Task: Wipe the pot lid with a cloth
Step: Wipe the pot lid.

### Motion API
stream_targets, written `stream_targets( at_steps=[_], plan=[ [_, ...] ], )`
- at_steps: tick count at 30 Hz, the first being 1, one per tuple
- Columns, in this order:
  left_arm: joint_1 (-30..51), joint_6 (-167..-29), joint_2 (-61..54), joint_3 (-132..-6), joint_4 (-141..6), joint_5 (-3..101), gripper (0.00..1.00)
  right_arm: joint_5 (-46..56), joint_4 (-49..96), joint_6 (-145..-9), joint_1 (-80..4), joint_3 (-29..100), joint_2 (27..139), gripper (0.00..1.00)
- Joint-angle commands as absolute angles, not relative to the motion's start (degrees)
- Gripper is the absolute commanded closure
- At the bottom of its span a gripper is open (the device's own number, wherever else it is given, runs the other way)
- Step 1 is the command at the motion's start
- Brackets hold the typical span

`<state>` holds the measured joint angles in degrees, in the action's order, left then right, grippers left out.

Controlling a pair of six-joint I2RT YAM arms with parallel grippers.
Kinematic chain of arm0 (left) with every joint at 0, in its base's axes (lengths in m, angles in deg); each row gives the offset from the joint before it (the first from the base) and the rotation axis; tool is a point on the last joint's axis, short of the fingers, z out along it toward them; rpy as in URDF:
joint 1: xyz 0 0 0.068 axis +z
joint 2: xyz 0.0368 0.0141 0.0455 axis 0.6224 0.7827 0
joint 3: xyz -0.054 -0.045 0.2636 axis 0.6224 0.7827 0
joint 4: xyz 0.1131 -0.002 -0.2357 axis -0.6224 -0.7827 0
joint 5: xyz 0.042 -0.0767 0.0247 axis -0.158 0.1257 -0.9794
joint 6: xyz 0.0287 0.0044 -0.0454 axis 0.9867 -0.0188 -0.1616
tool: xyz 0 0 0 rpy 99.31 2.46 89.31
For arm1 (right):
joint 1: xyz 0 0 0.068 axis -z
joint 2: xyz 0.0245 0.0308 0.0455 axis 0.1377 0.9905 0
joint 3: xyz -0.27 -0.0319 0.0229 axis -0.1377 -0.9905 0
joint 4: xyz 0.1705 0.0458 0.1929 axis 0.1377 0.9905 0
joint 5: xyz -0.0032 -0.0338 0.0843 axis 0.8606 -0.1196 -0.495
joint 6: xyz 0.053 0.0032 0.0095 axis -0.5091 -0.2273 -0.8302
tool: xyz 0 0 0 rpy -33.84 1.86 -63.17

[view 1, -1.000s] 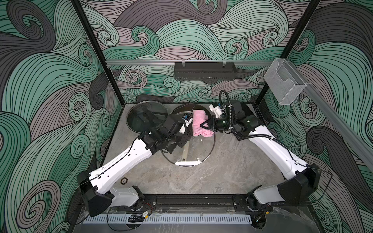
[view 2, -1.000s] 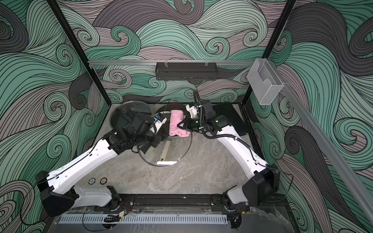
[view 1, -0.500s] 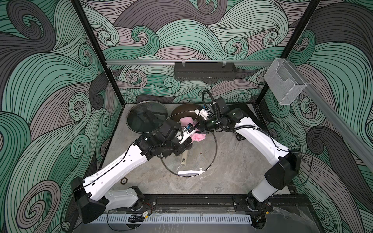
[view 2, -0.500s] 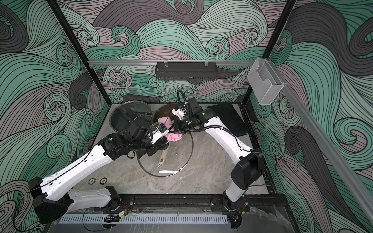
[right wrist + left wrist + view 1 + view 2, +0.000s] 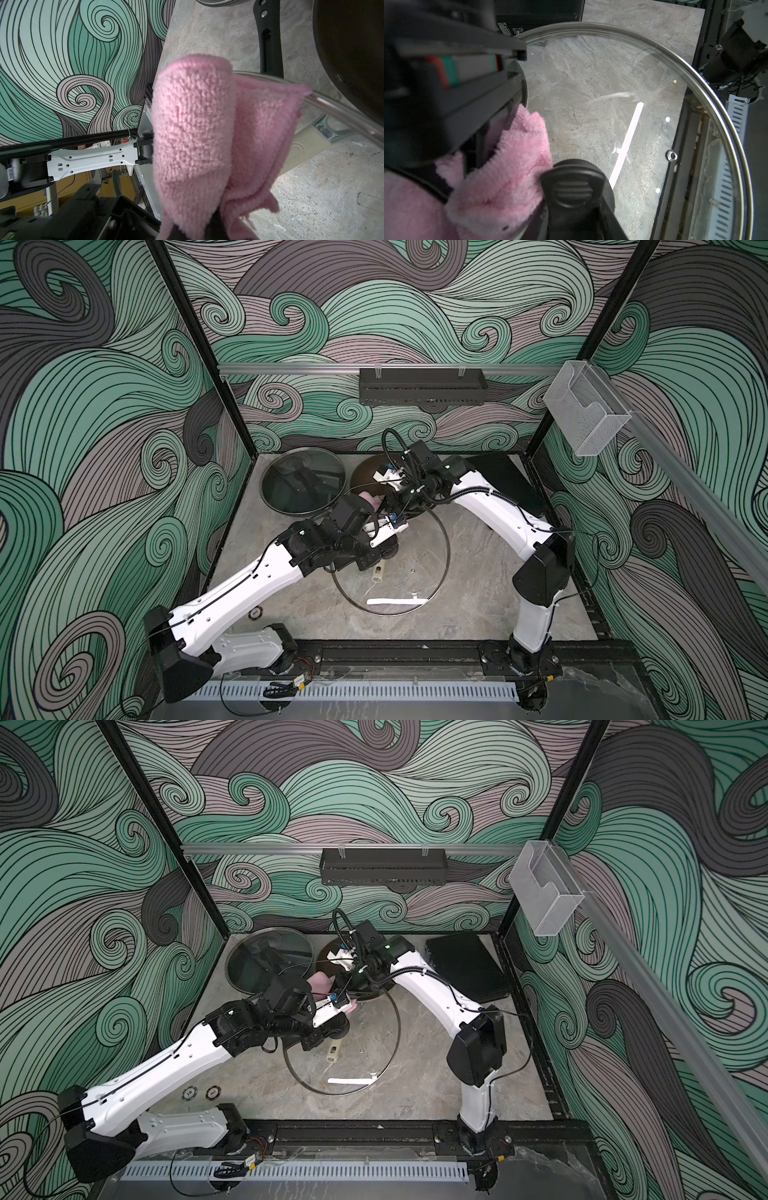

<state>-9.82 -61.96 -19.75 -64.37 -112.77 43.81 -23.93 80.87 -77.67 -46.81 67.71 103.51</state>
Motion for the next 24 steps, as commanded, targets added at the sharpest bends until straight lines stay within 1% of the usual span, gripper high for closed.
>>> stream_targets(
  at_steps=[1, 5, 8, 14, 19, 24],
  plan=[
    [-11.1, -59.1, -24.6, -67.6, -97.6, 44.5, 1.0, -18.7, 83.9, -76.0, -46.6, 68.1, 105.1, 1.0],
    [-11.0, -60.6, -25.4, -67.1, -97.0, 42.3, 1.0, -14.2, 83.6, -77.8, -44.8, 67.2, 103.3, 1.0],
    [-11.1, -61.9, -25.6, -66.9, -97.0, 40.1, 1.0, -11.5, 81.6, -79.9, -42.7, 64.6, 99.8, 1.0],
    [-11.1, -64.7, -22.2, -70.0, -100.0, 32.6, 1.0, -9.9, 78.1, -83.4, -38.9, 57.6, 90.9, 1.0],
    [-11.1, -66.8, -19.1, -72.6, -100.2, 24.8, 1.0, -8.8, 77.2, -85.1, -38.8, 51.2, 83.6, 1.0],
    [-11.0, -68.5, -18.7, -73.1, -97.0, 20.8, 1.0, -9.4, 73.2, -88.7, -38.9, 41.6, 75.6, 1.0]
  ],
)
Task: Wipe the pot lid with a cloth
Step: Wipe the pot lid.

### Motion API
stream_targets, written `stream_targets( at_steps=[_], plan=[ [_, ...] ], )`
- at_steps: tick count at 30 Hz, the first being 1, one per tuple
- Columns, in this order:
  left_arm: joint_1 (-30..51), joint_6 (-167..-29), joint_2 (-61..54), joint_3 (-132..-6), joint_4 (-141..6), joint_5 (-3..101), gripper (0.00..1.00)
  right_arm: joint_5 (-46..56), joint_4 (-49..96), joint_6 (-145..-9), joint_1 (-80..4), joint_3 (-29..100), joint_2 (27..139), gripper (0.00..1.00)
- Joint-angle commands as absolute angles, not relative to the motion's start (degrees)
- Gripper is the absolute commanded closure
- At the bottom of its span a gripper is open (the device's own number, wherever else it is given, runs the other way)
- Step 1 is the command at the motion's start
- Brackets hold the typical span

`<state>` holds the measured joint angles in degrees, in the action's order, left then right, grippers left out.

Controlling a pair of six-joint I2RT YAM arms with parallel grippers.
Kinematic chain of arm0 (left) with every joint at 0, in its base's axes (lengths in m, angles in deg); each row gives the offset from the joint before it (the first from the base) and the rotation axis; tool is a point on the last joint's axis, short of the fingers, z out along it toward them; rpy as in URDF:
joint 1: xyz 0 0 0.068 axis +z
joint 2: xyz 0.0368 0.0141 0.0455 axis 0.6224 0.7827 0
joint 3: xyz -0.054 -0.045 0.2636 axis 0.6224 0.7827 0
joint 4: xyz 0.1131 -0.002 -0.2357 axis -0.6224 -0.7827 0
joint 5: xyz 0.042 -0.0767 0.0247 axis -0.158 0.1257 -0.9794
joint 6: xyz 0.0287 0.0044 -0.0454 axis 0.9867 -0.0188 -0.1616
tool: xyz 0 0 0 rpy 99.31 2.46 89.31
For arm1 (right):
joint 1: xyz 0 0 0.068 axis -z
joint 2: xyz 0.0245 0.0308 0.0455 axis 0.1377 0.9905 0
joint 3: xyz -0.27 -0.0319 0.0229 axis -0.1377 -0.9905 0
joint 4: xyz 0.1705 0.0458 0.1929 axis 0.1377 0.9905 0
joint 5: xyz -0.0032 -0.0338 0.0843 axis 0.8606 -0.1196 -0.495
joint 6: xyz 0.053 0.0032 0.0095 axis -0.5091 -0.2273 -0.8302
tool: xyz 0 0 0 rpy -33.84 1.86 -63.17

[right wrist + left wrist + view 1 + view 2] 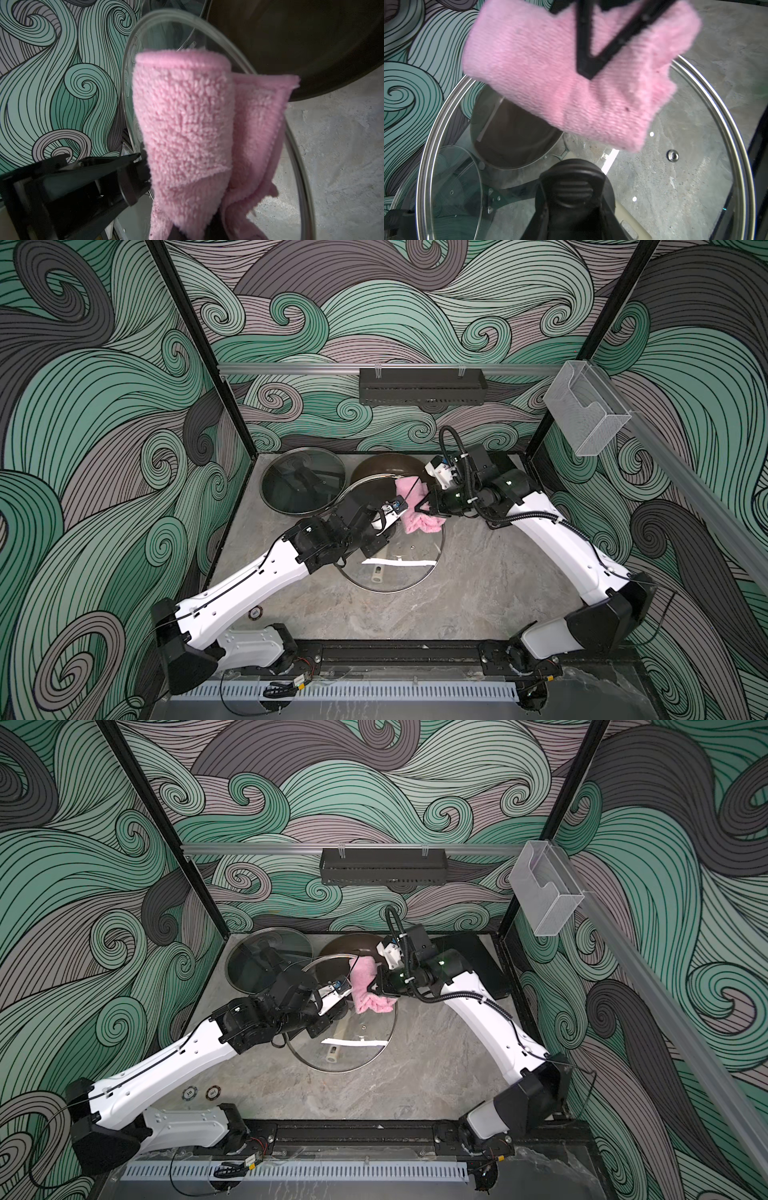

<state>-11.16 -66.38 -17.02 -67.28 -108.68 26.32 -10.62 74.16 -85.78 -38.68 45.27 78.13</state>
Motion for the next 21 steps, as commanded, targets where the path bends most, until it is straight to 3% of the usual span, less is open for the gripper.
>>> stream_targets(
  at_steps=[1, 9, 21],
  plan=[
    [-11.1, -68.7, -18.7, -73.4, -96.6, 20.0, 1.0, -10.0, 71.7, -89.9, -39.0, 39.0, 73.8, 1.0],
    [-11.1, -73.2, -16.5, -78.2, -97.0, 16.0, 1.0, -7.3, 63.7, -95.3, -45.1, 28.2, 66.6, 1.0],
    [-11.1, -84.4, -12.9, -83.9, -98.8, 14.3, 1.0, 0.1, 48.0, -101.1, -58.7, 26.8, 71.5, 1.0]
  ],
)
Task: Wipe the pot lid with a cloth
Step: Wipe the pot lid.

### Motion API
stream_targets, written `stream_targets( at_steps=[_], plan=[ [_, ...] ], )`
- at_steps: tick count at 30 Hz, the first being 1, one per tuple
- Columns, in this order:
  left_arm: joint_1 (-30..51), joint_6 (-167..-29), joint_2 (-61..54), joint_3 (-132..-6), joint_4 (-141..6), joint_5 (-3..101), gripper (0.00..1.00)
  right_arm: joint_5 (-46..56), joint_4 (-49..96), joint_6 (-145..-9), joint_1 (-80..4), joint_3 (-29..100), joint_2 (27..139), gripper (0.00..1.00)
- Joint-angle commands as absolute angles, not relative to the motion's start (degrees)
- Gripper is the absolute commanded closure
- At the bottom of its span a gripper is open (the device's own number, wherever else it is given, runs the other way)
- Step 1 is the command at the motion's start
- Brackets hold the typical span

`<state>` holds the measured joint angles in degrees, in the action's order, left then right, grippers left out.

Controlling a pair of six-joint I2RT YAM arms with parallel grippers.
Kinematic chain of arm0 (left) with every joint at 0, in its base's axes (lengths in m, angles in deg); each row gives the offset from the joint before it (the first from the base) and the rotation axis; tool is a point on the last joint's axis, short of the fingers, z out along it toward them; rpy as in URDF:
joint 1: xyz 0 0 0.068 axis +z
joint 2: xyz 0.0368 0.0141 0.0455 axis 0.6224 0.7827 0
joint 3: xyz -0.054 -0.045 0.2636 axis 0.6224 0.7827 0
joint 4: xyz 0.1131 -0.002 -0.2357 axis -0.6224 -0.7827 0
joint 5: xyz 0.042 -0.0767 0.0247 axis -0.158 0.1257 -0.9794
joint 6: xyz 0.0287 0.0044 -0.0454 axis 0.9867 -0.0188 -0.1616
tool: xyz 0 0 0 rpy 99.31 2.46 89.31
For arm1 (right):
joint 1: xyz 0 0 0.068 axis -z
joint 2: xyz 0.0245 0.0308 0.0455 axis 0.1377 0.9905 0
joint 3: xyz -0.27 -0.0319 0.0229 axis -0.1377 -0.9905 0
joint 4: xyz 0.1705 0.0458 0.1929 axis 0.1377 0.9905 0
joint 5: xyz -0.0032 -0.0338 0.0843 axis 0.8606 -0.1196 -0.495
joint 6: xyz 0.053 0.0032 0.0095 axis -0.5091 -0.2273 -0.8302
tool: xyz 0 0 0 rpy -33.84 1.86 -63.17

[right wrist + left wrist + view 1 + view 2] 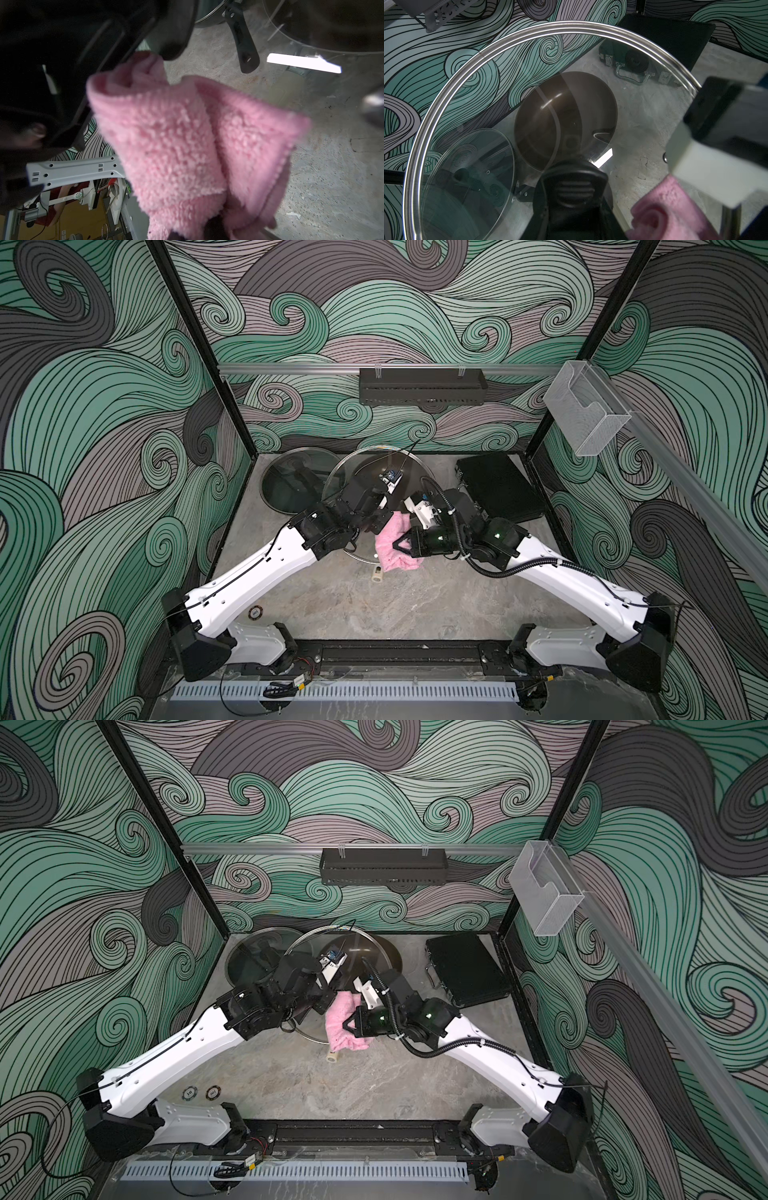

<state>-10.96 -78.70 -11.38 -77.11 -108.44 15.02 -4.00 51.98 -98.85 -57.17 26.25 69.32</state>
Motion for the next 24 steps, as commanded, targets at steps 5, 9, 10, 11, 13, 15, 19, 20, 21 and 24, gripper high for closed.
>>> stream_targets(
  at_steps=[5, 9, 10, 11, 13, 15, 19, 20, 21, 24],
  plan=[
    [-11.1, -88.9, -11.7, -86.3, -99.9, 11.6, 1.0, 2.3, 42.1, -103.6, -62.1, 26.7, 74.3, 1.0],
    [-11.1, -92.3, -11.3, -87.2, -100.3, 9.2, 1.0, 5.6, 37.1, -105.0, -63.6, 25.7, 74.8, 1.0],
    [-11.1, -93.0, -11.4, -87.2, -100.2, 8.8, 1.0, 6.1, 35.7, -105.5, -64.0, 25.4, 74.8, 1.0],
    [-11.1, -93.4, -11.5, -87.2, -100.1, 8.6, 1.0, 6.7, 34.7, -105.8, -64.2, 25.0, 74.9, 1.0],
    [-11.0, -94.5, -11.4, -87.2, -100.1, 8.7, 1.0, 8.8, 33.1, -106.4, -64.6, 24.8, 75.1, 1.0],
    [-11.0, -95.5, -11.3, -87.2, -100.4, 8.4, 1.0, 10.4, 30.3, -107.8, -64.9, 23.6, 75.2, 1.0],
    [-11.1, -95.2, -11.4, -87.3, -101.1, 8.0, 1.0, 14.5, 30.8, -109.4, -65.1, 22.2, 75.2, 1.0],
    [-11.0, -94.8, -11.5, -87.3, -101.3, 8.0, 1.0, 15.2, 32.4, -108.8, -65.2, 22.3, 74.9, 1.0],
    [-11.1, -94.5, -11.7, -87.2, -101.7, 7.9, 1.0, 16.0, 34.2, -107.9, -65.1, 22.5, 74.3, 1.0],
    [-11.0, -92.5, -12.8, -86.0, -102.2, 7.8, 1.0, 17.9, 39.7, -105.4, -64.0, 22.9, 71.7, 1.0]
  ],
)
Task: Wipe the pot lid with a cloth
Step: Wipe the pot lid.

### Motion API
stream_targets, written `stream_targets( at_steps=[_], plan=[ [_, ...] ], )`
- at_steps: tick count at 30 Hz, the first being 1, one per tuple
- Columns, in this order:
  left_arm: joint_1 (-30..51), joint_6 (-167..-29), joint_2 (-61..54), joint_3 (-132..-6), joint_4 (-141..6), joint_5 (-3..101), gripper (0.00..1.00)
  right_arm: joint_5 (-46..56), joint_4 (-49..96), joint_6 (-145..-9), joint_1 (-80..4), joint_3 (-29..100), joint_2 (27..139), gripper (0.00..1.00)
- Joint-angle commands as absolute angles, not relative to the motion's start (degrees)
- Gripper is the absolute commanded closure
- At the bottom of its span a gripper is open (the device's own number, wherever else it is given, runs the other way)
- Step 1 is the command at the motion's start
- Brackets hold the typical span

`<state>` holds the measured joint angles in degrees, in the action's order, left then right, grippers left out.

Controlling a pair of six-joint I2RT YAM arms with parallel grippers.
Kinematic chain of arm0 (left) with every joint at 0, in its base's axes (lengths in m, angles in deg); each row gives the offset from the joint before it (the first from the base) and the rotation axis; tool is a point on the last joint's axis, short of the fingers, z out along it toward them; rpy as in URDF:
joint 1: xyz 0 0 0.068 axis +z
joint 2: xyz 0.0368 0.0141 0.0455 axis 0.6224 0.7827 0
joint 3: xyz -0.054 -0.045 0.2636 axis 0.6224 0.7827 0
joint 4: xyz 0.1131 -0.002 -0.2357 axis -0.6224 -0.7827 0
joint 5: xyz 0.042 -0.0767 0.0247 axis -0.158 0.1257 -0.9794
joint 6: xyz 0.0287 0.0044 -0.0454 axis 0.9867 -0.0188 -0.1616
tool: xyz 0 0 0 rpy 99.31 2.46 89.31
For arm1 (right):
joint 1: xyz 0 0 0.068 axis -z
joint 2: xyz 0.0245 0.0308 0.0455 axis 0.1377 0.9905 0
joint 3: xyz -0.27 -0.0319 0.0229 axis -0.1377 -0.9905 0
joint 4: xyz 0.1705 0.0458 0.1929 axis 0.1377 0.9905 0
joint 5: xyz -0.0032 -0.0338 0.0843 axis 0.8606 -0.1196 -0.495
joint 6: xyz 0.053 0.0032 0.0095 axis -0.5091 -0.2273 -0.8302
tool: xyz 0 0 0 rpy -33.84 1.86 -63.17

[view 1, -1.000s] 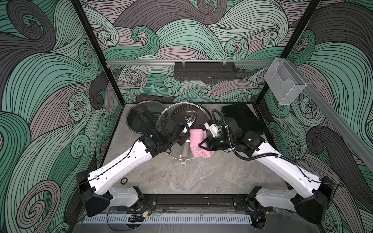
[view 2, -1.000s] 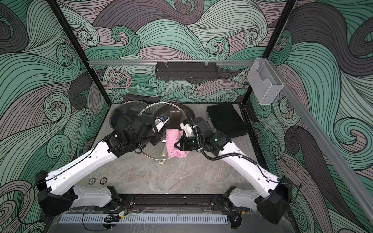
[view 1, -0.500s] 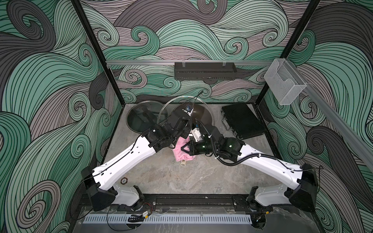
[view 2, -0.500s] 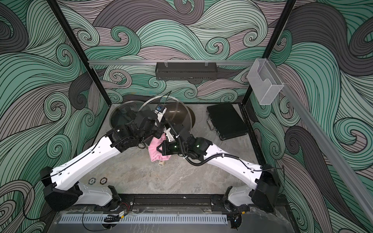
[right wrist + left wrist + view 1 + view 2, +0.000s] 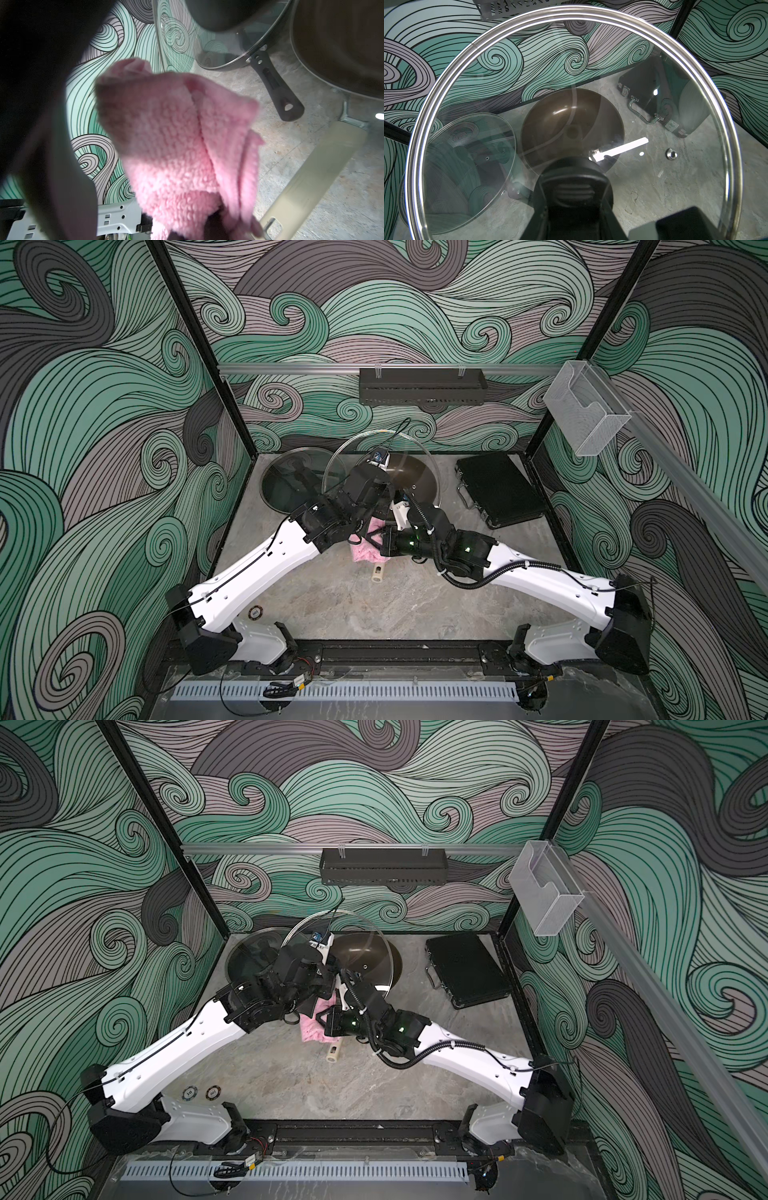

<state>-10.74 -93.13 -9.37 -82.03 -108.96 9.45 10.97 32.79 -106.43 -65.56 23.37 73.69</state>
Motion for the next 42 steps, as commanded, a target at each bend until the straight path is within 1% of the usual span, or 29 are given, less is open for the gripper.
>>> stream_targets(
  at_steps=[1, 6, 11, 16, 21, 24, 29, 33, 42],
  plan=[
    [-11.0, -91.7, -13.3, -85.3, -102.1, 7.9, 1.0, 17.3, 41.2, -104.9, -63.1, 22.8, 70.7, 1.0],
    [-11.0, -89.3, -14.7, -83.6, -103.4, 8.5, 1.0, 11.8, 46.5, -103.9, -56.8, 22.1, 66.1, 1.0],
    [-11.1, -87.1, -16.3, -81.9, -103.8, 13.1, 1.0, 7.2, 50.4, -100.9, -50.4, 23.8, 64.0, 1.0],
    [-11.1, -85.6, -17.8, -80.4, -104.6, 18.7, 1.0, 0.8, 52.2, -97.4, -43.8, 29.1, 67.0, 1.0],
    [-11.2, -82.8, -19.5, -78.4, -104.6, 26.1, 1.0, -4.5, 53.6, -94.3, -40.4, 37.2, 73.5, 1.0],
    [-11.3, -80.6, -20.3, -77.3, -103.9, 30.4, 1.0, -7.8, 55.3, -92.6, -40.2, 43.1, 78.9, 1.0],
    [-11.8, -76.7, -20.4, -76.4, -103.7, 32.4, 1.0, -13.5, 57.9, -91.7, -40.9, 49.5, 86.3, 1.0],
    [-12.1, -73.2, -21.7, -73.8, -101.0, 33.7, 1.0, -14.2, 61.1, -89.5, -42.8, 52.2, 89.4, 1.0],
    [-12.2, -65.9, -25.2, -68.8, -97.5, 36.9, 1.0, -19.3, 67.1, -83.9, -46.3, 55.4, 94.2, 1.0]
  ],
)
